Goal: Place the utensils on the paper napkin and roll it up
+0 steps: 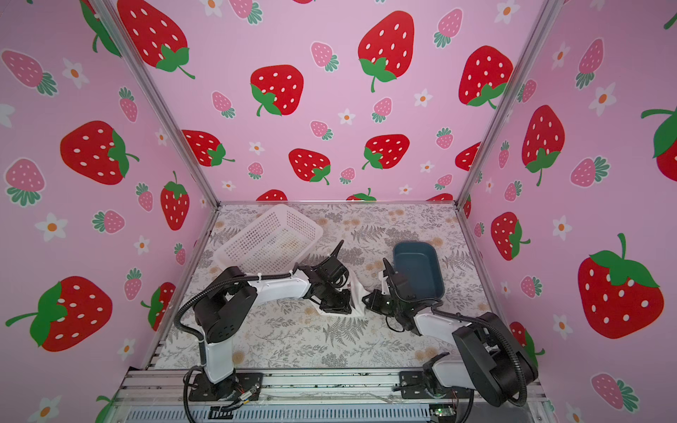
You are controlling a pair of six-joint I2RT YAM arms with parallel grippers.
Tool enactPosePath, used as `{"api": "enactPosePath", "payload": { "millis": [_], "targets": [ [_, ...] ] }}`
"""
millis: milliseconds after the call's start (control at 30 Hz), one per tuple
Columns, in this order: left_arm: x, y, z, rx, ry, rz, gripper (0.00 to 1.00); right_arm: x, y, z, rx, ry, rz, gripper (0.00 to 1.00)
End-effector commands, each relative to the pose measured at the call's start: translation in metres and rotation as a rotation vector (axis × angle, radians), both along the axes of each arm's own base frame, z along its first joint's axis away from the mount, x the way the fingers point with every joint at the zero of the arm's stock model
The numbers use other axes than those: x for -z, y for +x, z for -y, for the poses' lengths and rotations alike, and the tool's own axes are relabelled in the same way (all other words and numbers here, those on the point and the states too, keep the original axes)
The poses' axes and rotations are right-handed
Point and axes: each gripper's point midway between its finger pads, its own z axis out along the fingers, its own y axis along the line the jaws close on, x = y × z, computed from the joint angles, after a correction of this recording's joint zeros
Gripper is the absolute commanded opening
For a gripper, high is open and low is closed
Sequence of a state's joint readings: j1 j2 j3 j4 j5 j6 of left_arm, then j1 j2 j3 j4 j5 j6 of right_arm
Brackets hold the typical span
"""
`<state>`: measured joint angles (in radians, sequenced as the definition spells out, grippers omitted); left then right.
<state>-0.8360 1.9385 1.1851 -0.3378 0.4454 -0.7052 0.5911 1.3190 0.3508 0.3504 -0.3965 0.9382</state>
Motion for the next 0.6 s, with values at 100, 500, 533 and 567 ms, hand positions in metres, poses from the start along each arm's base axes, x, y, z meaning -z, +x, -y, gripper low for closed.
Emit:
{"api": "enactPosePath", "payload": {
  "millis": [100, 500, 533, 567],
  "targets": [
    [-0.006, 0.008, -0.001, -0.022, 0.012, 0.021, 0.13, -0.027, 0.005, -0.014, -0.017, 0.044, 0.066, 0.07],
    [-0.011, 0.012, -0.004, -0.047, 0.002, 0.049, 0.13, -0.043, 0.002, -0.034, -0.047, 0.065, 0.085, 0.05],
    [-0.011, 0.012, -0.005, -0.052, -0.003, 0.054, 0.13, -0.043, 0.002, -0.035, -0.048, 0.064, 0.083, 0.05],
    [-0.013, 0.013, -0.006, -0.058, -0.007, 0.061, 0.13, -0.042, 0.002, -0.037, -0.049, 0.061, 0.08, 0.05]
  ]
}}
